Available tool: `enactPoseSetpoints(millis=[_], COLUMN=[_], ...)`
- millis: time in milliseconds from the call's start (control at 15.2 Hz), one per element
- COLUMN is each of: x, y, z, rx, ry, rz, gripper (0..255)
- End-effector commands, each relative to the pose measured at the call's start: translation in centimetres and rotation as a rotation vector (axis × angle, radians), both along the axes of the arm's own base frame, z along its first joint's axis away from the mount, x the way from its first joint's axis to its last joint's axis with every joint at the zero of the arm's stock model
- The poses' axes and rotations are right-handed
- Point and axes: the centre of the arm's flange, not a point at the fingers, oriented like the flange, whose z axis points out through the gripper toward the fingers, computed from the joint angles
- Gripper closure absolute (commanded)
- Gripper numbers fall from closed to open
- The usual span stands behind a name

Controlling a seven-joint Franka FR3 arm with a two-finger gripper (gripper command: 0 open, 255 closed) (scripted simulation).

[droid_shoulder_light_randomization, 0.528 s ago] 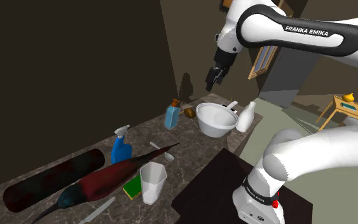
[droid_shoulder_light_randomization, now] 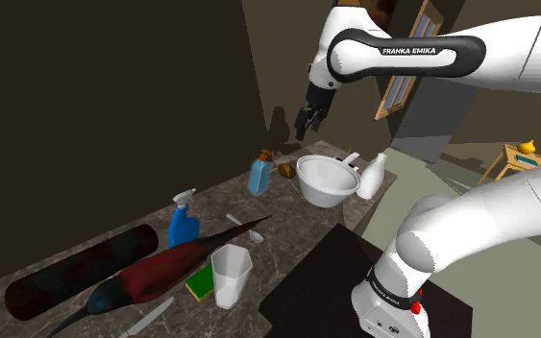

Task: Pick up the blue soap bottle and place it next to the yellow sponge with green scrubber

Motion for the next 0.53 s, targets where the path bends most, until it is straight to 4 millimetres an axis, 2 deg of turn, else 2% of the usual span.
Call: enactPoseSetpoints(millis=[0,462], x=[2.2,9.5], y=[-1.1,-4.9], z=[-1.3,-6.5], rx=[0.007,0.032], ry=[0.006,0.03], rz=[-0.004,-0.02], gripper=[0,0])
